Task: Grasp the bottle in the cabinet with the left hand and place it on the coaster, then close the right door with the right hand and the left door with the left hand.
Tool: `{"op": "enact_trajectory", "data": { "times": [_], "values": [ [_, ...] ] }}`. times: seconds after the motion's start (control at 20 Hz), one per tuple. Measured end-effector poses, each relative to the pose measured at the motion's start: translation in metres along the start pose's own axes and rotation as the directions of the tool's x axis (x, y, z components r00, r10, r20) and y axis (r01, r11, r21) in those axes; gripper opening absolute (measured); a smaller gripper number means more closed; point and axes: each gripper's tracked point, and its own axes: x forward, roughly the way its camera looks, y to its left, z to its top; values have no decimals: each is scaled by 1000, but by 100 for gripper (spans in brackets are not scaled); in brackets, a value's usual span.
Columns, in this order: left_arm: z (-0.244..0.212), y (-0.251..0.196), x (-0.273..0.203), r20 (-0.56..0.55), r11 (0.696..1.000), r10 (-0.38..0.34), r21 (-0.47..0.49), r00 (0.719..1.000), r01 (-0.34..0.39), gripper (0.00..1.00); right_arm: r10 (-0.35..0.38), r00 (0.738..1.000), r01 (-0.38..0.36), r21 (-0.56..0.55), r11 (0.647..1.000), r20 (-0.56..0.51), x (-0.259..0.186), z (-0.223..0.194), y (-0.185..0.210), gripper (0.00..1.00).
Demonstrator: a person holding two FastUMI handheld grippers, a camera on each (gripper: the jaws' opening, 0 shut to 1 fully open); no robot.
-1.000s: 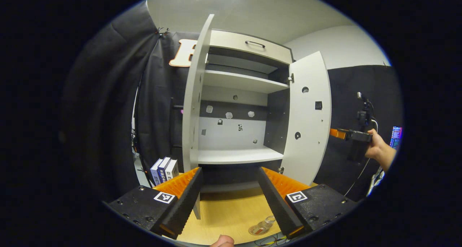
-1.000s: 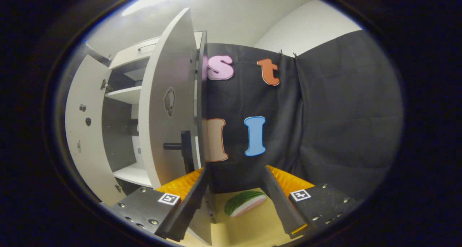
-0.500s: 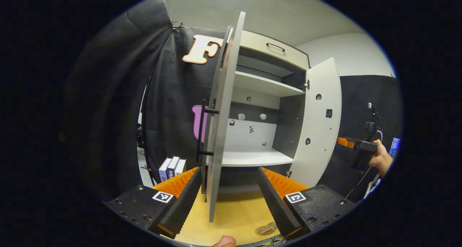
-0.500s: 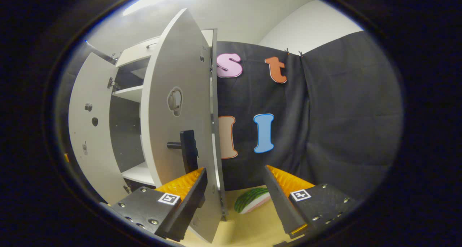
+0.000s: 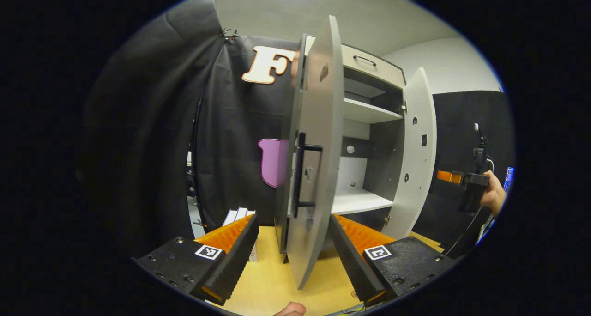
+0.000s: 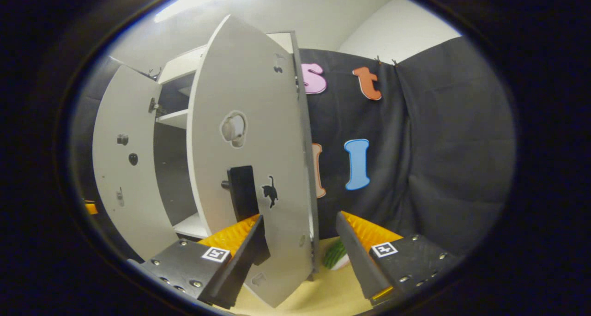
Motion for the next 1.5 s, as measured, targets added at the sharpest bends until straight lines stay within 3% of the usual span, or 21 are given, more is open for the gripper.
{"op": "enact_trajectory", "data": {
  "times": [0.05,0.15,0.25,0.4,0.5,0.65,0.8,0.9,1.15,1.3,1.5],
  "values": [
    [1,8,2,1,1000,7,-4,1000,-7,96,32,999,-32,41,999,-3,3,-2,15,100],
    [1,28,4,5,999,32,-11,999,-32,92,78,997,-79,90,993,14,8,2,40,97],
    [1,45,15,6,999,45,-15,999,-45,96,69,997,-72,69,995,41,12,7,48,97],
    [0,63,35,-2,998,54,-19,999,-54,92,66,997,-68,47,997,45,5,4,59,97],
    [-1,70,51,-6,999,31,-14,999,-31,96,66,996,-68,50,996,52,-6,4,67,97],
    [-11,64,75,-49,999,-28,31,998,29,92,71,995,-76,69,995,75,-35,3,77,97],
    [-2,59,98,-22,998,-47,40,999,48,100,60,997,-64,80,995,53,-76,-4,77,97],
    [2,51,107,-20,998,-63,10,998,63,96,34,999,-36,67,997,31,-108,-10,70,97],
    [19,47,110,23,999,1,37,1000,-1,95,26,996,-30,43,999,85,-198,-1,71,97],
    [14,38,112,-5,999,7,37,1000,-7,94,-13,996,9,49,999,92,-261,-2,67,97],
    [20,40,106,17,993,70,98,997,-72,94,-88,986,82,47,996,143,-344,-2,59,97]
  ]
}}
